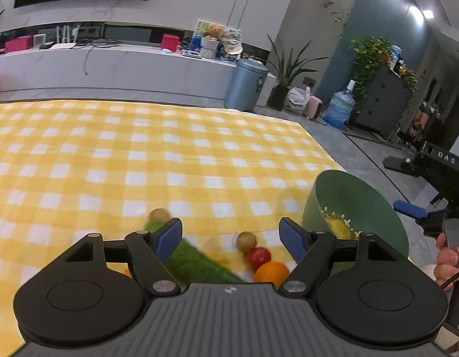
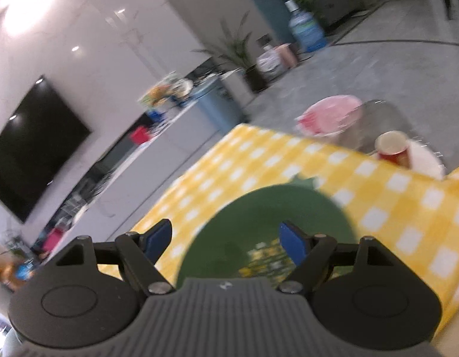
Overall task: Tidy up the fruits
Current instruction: 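Lower the yellow pear into the green colander and open the right gripper, then grasp an orange with the left gripper while the right gripper grasps another orange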
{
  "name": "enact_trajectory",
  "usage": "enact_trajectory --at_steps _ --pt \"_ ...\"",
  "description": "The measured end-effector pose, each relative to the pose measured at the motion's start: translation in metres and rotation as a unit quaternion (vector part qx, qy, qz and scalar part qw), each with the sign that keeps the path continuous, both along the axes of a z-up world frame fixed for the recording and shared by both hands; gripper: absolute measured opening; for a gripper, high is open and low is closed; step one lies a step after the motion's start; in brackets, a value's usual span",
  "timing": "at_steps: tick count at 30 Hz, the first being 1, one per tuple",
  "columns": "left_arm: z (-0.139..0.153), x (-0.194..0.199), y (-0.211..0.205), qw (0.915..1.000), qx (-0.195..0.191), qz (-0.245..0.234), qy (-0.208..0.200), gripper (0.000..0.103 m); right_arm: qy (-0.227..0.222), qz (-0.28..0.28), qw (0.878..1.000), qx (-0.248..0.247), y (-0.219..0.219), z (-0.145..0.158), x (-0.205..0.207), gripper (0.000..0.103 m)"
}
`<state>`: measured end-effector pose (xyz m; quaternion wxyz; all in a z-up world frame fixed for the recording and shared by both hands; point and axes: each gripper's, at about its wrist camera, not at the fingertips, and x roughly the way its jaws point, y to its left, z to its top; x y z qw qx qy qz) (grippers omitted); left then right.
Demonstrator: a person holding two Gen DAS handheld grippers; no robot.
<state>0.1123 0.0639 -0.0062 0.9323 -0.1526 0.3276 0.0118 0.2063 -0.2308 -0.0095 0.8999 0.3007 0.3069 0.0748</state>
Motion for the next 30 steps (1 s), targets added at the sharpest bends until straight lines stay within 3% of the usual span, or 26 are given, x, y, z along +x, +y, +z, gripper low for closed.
enact_trajectory --at_steps 5,10,13,18,22,30 --pt "0.007 -0.02 0.013 0.9997 0.014 0.009 0.016 0.086 -0.036 0.068 0.997 -0.013 0.036 0.02 -0.013 0.077" --pt "0.011 -0.039 0.036 0.9992 -0.023 0.008 0.032 0.085 -0.079 0.13 0.988 -0.03 0.076 0.04 -0.03 0.077" --pt "0.01 -0.052 0.047 0.9984 -0.034 0.016 0.042 0.085 -0.082 0.145 0.985 -0.049 0.095 0.04 -0.041 0.077" --pt "0.002 -0.061 0.067 0.9957 -0.046 0.037 0.071 0.085 -0.049 0.181 0.981 -0.057 0.119 0.018 -0.054 0.076" --pt "-0.008 -0.064 0.081 0.9921 -0.077 0.037 0.092 0.085 -0.011 0.212 0.975 -0.063 0.13 -0.004 -0.062 0.051" --pt "-0.033 -0.066 0.082 0.9901 -0.082 0.038 0.107 0.082 0.09 0.187 0.975 -0.073 0.118 -0.038 -0.069 0.049"
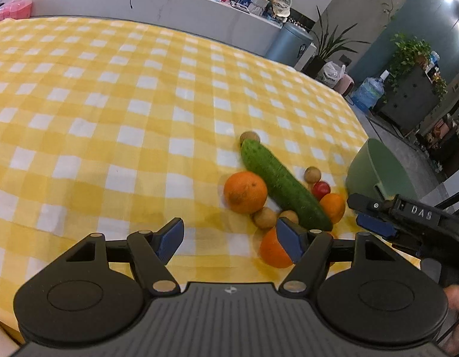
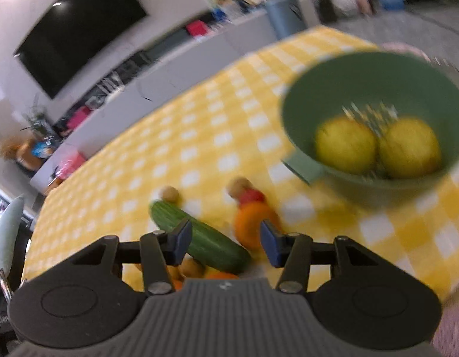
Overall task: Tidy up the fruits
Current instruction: 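Grasp an orange with the left gripper while the right gripper grasps another orange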
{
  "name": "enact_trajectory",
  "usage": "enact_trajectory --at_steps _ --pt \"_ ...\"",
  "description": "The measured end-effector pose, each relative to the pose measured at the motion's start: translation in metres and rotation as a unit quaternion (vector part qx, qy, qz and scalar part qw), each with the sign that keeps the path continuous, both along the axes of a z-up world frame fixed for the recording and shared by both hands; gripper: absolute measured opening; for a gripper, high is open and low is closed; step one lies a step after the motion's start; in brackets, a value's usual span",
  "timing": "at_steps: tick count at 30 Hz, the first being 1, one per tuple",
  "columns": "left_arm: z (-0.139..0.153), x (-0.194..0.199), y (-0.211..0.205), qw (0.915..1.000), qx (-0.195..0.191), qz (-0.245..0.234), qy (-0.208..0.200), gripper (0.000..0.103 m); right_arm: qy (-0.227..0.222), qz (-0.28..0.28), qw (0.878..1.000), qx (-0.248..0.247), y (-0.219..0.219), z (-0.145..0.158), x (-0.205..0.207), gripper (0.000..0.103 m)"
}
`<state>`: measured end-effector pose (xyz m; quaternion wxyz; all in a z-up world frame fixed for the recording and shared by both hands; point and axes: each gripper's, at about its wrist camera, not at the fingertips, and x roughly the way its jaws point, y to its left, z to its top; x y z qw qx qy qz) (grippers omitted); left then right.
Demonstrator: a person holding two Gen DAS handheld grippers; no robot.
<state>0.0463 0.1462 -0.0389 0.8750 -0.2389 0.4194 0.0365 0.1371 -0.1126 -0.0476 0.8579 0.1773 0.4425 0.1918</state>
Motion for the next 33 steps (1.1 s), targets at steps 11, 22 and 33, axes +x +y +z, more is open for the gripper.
enact_trajectory --at_steps 11,22,33 --pt "-0.016 0.002 -0.011 0.9994 -0.01 -0.032 -0.011 0.082 0.069 -0.036 0.997 0.015 0.001 -0.033 0.028 0.052" --pt "-0.028 0.002 -0.025 0.9968 -0.015 -0.066 -0.043 0.082 0.045 -0.031 0.998 -0.037 0.02 -0.038 0.039 0.044" --pt "-0.044 0.001 -0.066 0.9883 0.038 -0.114 -0.095 0.071 0.047 -0.029 0.998 -0.036 0.017 -0.04 0.038 0.044"
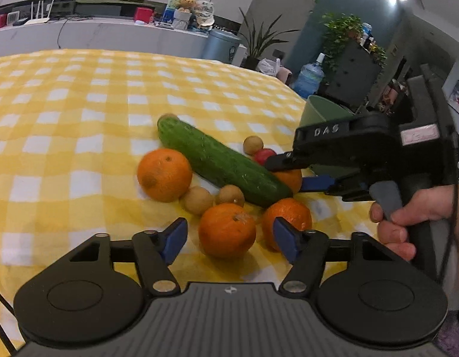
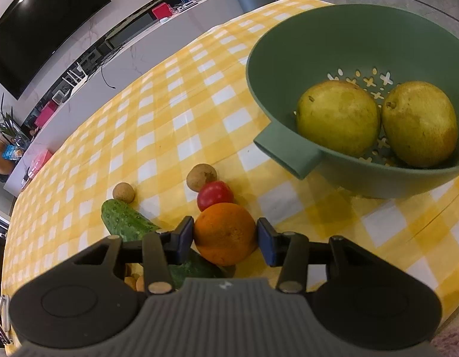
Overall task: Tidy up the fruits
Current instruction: 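Grasp an orange with the left gripper while the right gripper grasps another orange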
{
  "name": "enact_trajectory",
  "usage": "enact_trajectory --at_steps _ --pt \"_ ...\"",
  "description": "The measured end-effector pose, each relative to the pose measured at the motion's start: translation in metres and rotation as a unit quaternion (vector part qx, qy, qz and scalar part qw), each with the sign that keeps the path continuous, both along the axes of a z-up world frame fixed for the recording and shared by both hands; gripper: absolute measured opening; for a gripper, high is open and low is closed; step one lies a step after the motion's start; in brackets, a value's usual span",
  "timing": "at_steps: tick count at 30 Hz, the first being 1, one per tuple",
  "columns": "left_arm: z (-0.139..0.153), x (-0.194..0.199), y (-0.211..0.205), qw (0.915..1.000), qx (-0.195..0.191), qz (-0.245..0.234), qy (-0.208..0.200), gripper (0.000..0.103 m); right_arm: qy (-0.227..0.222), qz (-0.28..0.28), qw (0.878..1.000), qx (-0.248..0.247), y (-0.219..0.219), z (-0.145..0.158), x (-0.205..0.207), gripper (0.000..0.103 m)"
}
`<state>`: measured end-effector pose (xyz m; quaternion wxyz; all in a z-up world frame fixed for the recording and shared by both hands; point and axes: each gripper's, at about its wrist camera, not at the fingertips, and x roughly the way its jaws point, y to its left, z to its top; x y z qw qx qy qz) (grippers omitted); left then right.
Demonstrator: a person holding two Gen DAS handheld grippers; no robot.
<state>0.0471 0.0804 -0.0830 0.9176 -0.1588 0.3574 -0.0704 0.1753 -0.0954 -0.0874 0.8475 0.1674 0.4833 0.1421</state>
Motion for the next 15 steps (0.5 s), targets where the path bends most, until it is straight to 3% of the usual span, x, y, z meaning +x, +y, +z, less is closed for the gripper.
enact_trajectory --at_steps 4,6,15 --pt "-0.004 0.001 -0.002 0.9998 0.013 0.014 -0.004 0.057 0.0 0.002 1.0 -0.002 0.002 0.001 -0.001 0.044" --pt "-0.003 -0.001 0.002 0.9999 -0.001 0.011 -0.007 0.049 -0.001 0.004 1.0 -0.005 0.003 0.001 -0.002 0.044" --pt "0.003 -0.009 0.004 0.9996 -0.009 0.006 -0.027 0.048 0.008 -0.006 1.0 0.007 -0.001 0.001 -0.003 0.043"
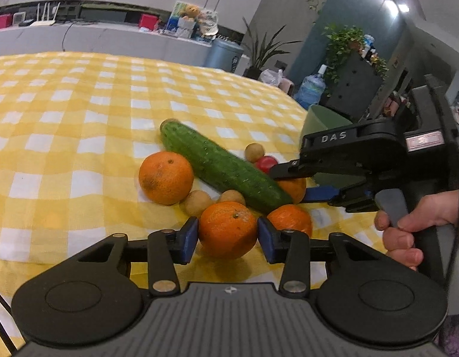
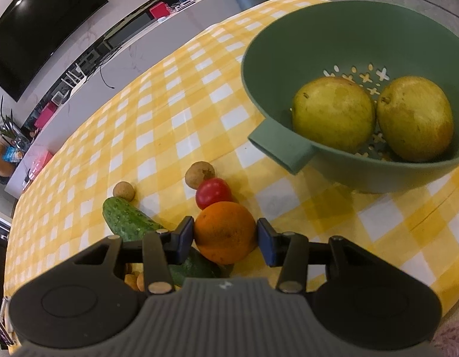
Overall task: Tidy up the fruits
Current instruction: 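Grasp an orange with the left gripper while the right gripper grasps another orange, then carry both oranges into the green colander and open both grippers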
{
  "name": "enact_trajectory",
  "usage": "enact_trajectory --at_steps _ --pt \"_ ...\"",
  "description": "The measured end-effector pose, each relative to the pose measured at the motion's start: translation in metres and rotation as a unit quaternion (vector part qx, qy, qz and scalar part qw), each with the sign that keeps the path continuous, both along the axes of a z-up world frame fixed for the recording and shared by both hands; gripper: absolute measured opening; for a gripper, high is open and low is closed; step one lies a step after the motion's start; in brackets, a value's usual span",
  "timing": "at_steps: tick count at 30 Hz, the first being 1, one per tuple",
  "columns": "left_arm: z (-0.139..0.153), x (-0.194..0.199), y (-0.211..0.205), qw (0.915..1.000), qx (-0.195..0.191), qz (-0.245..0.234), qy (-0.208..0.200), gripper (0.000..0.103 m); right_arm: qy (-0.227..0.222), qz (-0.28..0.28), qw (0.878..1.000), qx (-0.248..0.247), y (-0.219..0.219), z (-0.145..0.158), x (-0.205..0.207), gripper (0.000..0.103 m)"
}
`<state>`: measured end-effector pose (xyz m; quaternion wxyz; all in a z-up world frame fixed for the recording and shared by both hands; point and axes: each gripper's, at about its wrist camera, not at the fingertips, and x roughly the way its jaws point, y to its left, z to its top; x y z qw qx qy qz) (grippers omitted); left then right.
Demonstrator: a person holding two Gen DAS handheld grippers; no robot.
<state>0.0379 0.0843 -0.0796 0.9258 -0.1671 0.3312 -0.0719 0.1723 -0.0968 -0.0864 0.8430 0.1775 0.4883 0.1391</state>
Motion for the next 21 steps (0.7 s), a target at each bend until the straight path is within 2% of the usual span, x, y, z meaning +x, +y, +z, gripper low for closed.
enact_trajectory --at_steps 6,13,16,19,21 --pt "0.017 -0.005 0.001 0.9996 -0.003 0.0 -0.027 0.048 -0.008 -0.006 1.0 0.019 -0.006 0.005 -0.006 0.043" --pt "0.033 -0.012 0.007 0.9987 -0.018 0.01 -0.048 0.048 -0.055 0.005 0.997 0.051 -0.008 0.02 -0.017 0.043" --pt "0.035 -0.013 0.008 0.9981 -0.029 0.011 -0.054 0.048 -0.055 0.009 0.997 0.062 -0.009 0.02 -0.018 0.043" --pt "0.042 -0.016 0.003 0.9978 0.0 0.008 -0.066 0.049 -0.054 0.01 0.996 0.076 -0.012 0.021 -0.018 0.043" --pt "0.046 -0.018 0.0 0.9974 0.007 0.009 -0.071 0.048 -0.063 0.011 0.994 0.086 -0.015 0.023 -0.017 0.043"
